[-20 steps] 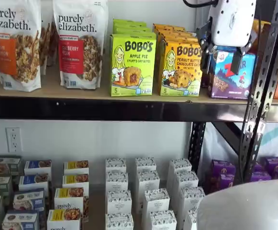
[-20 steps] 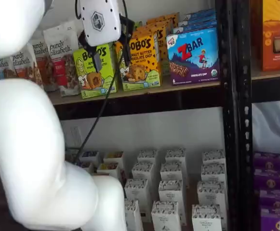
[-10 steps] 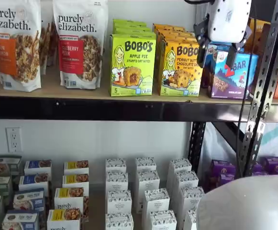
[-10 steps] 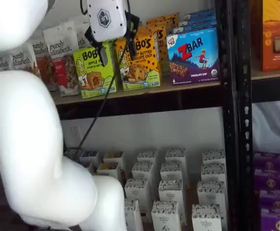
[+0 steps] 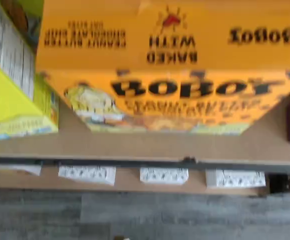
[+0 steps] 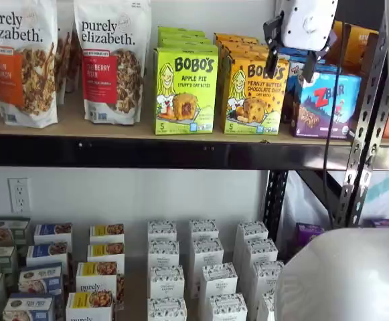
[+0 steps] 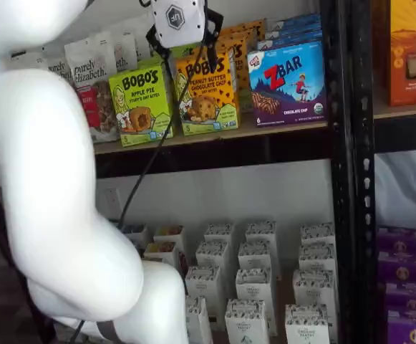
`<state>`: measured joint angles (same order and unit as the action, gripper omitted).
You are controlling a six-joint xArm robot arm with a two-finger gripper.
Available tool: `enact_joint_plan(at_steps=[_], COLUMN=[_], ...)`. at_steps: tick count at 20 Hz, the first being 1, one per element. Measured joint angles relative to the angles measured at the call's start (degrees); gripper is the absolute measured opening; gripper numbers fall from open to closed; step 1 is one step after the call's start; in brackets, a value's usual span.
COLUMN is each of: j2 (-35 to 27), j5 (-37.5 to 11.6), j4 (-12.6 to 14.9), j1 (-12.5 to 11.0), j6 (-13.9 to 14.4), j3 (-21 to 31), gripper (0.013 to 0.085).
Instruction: Pick up the orange box on the top shelf, the fifth box from the left
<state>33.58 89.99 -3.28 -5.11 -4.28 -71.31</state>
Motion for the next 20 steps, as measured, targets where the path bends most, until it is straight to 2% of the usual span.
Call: enact_joint_plan(at_steps=[5, 17, 20], j2=[-1.6, -7.3, -8.4], j5=[-4.6, -4.5, -4.4], j4=[-1.0, -0.1, -0.8], j1=[-0.5, 0.7, 0.5], j6=[-0.7, 0.5, 0.3], j3=[-0.4, -5.1, -6.1], gripper=[0.0850, 0.0850, 0.0850])
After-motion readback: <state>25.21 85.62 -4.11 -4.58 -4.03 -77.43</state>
